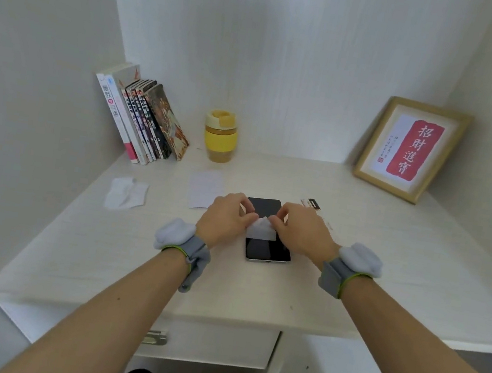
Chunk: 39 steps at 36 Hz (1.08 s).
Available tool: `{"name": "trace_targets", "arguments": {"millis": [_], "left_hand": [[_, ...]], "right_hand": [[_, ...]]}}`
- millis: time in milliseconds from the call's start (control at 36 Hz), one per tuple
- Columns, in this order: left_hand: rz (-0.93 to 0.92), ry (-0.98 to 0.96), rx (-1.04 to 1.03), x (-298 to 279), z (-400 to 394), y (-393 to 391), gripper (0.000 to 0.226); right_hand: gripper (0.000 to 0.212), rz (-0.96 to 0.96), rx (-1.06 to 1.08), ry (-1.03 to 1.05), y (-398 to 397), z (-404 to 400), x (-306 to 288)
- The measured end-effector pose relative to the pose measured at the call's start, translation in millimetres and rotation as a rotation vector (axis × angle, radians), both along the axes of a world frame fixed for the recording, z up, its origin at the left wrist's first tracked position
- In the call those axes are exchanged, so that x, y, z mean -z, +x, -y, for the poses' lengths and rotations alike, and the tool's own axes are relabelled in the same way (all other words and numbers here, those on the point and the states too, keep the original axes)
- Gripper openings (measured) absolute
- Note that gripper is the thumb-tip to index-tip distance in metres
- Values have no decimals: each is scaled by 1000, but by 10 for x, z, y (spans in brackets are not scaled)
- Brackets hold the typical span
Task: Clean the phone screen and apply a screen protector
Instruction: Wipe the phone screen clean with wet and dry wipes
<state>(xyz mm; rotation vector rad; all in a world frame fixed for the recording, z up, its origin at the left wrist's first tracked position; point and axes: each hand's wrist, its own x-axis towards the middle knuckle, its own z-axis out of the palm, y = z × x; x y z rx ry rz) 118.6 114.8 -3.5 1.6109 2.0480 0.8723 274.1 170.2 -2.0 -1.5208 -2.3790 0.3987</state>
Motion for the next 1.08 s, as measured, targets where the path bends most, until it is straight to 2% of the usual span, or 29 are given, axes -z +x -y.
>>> {"name": "trace_targets", "arguments": {"millis": [56, 167, 278, 389, 528, 611, 861, 1083], "left_hand": [[-6, 1, -20, 22, 3, 13, 23], [6, -33, -46, 24, 37, -12, 27], [17, -114, 29, -8, 63, -60, 35], [49, -207, 115, -26, 90, -76, 58], [-31, -206, 128, 19, 73, -41, 81], [-23, -209, 116, 21, 52, -33, 89], [0, -202, 106, 38, 17, -92, 94], [-22, -248, 156, -41, -3, -87, 90]], "right_hand": [[26, 32, -40, 102, 26, 31, -6], [25, -26, -239, 241, 22, 82, -16], [32, 108, -407, 293, -61, 124, 13], [34, 266, -399, 344, -97, 106, 120], [36, 339, -382, 389, -95, 66, 202], [30, 310, -370, 400, -93, 29, 239], [47, 284, -422, -67, 21, 165, 106], [55, 305, -390, -158, -112, 127, 38]]}}
